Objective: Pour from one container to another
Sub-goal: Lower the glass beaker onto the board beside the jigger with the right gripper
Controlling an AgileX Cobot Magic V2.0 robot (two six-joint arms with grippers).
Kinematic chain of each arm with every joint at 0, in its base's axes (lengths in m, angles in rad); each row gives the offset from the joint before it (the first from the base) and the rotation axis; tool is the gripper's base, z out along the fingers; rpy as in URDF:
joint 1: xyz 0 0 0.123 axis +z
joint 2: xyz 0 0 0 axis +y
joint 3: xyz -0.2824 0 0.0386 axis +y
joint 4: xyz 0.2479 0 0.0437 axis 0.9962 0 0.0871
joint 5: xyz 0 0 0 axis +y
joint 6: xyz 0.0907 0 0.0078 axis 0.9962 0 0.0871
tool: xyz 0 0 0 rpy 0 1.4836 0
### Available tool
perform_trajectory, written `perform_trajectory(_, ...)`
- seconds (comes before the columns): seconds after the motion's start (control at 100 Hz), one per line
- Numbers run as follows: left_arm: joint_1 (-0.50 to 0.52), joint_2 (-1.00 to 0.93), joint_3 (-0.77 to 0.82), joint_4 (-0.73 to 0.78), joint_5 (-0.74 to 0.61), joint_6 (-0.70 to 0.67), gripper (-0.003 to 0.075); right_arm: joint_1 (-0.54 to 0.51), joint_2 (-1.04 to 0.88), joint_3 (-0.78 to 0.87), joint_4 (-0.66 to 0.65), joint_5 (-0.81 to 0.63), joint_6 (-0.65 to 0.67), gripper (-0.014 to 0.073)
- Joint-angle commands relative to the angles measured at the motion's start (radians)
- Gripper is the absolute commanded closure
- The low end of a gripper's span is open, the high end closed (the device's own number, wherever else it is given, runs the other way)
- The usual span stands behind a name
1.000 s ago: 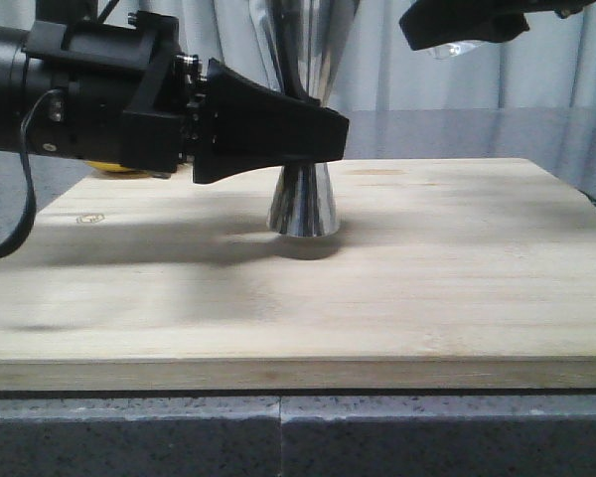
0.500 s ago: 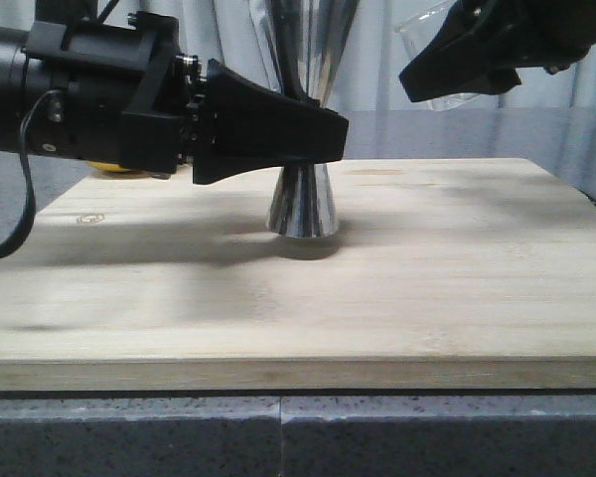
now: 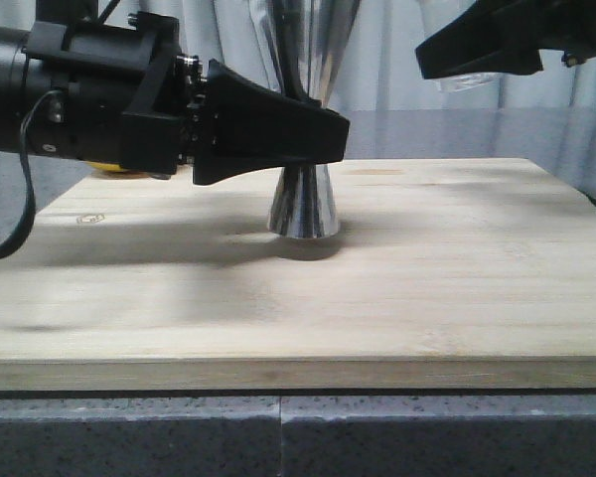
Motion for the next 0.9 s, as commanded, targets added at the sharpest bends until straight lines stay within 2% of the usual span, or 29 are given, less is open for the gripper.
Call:
perform_trajectory(0.0, -0.007, -0.049, -0.023, -0.039, -0.214, -0.01, 0.0739, -0.006, 0.001, -0.025, 0.043, -0.078, -0.026, 0.0406)
perform_trajectory(0.89, -0.007, -0.049, -0.023, -0.039, -0.209, -0.01, 0.0739, -0.012, 0.201, -0.025, 0.225, -0.281, -0.286, 0.0406)
